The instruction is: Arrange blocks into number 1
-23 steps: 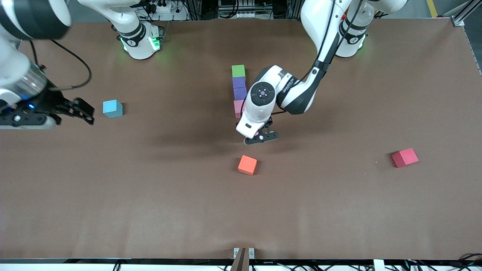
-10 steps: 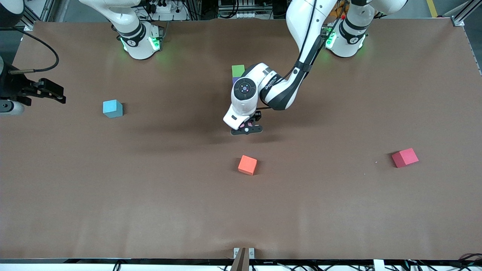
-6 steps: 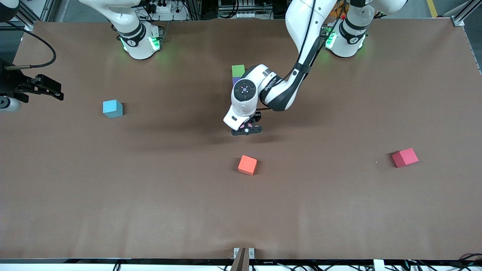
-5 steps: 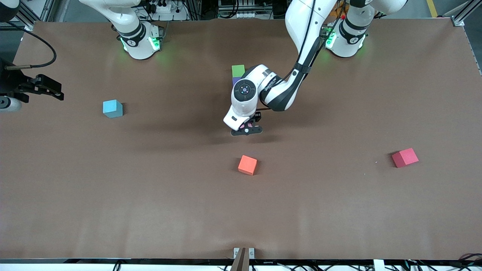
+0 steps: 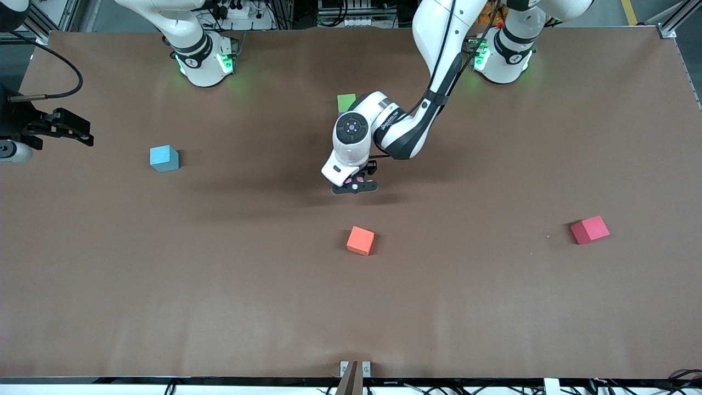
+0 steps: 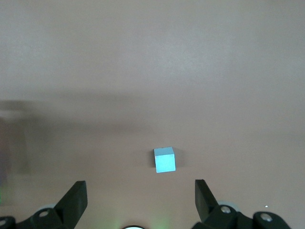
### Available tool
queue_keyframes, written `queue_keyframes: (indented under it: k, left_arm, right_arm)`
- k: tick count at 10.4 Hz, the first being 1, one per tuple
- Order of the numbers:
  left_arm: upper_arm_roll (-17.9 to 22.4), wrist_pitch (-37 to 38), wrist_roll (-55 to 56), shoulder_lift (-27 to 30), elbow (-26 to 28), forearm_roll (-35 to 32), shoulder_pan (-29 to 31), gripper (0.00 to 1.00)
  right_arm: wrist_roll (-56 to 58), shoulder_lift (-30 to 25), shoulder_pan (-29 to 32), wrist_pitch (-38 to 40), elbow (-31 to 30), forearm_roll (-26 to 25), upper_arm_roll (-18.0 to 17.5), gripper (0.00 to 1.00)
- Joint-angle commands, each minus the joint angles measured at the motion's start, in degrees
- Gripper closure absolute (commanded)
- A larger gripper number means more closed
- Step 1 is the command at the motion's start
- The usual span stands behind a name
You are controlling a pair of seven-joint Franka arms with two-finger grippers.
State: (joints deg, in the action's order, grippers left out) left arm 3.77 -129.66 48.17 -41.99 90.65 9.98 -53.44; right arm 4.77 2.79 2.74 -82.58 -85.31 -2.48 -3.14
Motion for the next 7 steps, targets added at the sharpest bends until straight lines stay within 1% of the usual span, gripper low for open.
queue_keyframes:
  k: [1,4,5,6,7]
  left_arm:
    - [0.2,-0.3,-1.1,-0.6,-0.7,-2.0,-0.2,1.00]
    - [0.2,-0.3,-1.1,-0.8,-0.7,-2.3,-0.2,1.00]
    - [0.2,-0.2,-0.4,-0.8,-0.8,-2.3,-0.2,0.19]
    - [0.2,-0.2,-0.1,-0.8,-0.8,-2.4,-0.3,0.00]
    - [0.3,-0.2,0.0,-0.2,-1.0,-2.3,-0.2,0.00]
  right_arm:
    - [0.6,0.5,0.0,0.9,1.4,-0.9,-0.2,0.00]
    - [0.6,0.5,0.0,0.8,1.4,-1.0,-0.2,0.00]
    - [0.5,0.5,0.0,0.8,1.4,-1.0,-0.1,0.00]
    - [0.5,0.5,-0.1,0.8,1.4,-0.9,-0.1,0.00]
    - [0.5,0.5,0.0,0.7,1.4,-0.9,-0.1,0.00]
